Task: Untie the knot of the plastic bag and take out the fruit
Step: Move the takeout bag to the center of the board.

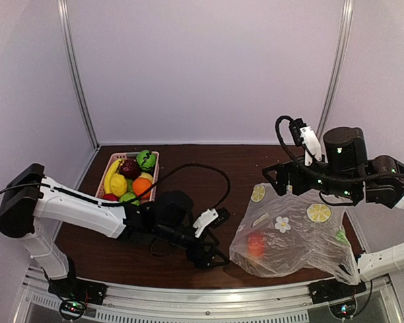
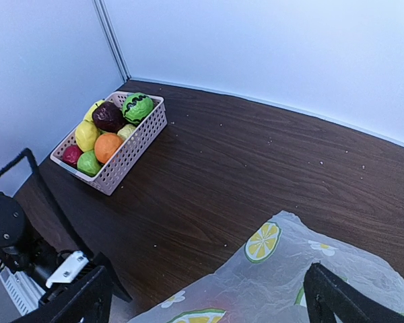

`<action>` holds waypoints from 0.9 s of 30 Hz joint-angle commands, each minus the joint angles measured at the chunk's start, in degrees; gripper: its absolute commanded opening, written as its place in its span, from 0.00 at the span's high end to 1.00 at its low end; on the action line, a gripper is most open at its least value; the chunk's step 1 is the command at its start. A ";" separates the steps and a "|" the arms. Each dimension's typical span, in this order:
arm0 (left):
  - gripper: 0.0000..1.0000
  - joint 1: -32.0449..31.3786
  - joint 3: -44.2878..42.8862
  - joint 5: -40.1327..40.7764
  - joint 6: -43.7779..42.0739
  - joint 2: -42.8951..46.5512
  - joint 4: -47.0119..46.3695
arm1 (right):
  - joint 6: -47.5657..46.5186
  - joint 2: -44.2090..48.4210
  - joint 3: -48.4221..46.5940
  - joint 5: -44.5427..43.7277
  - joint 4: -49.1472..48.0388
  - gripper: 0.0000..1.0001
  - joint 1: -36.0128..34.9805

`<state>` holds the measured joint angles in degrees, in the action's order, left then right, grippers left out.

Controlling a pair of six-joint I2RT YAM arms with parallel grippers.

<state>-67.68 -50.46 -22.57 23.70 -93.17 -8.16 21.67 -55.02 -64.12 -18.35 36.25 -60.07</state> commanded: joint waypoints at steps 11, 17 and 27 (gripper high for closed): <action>0.35 -1.45 -5.17 1.04 2.87 -10.96 -7.52 | 0.92 0.03 -0.13 -2.30 -1.41 0.00 0.64; 0.67 -2.01 -5.35 5.10 4.36 -12.06 -7.94 | 1.00 0.16 0.12 -2.28 -1.71 0.00 0.97; 1.00 -1.78 -6.69 15.29 7.73 -9.95 -0.78 | 1.25 0.93 0.57 -3.21 -0.35 0.00 1.37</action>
<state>-69.69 -55.72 -13.30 29.34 -104.53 -11.68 22.50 -54.94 -64.12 -19.66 34.94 -59.02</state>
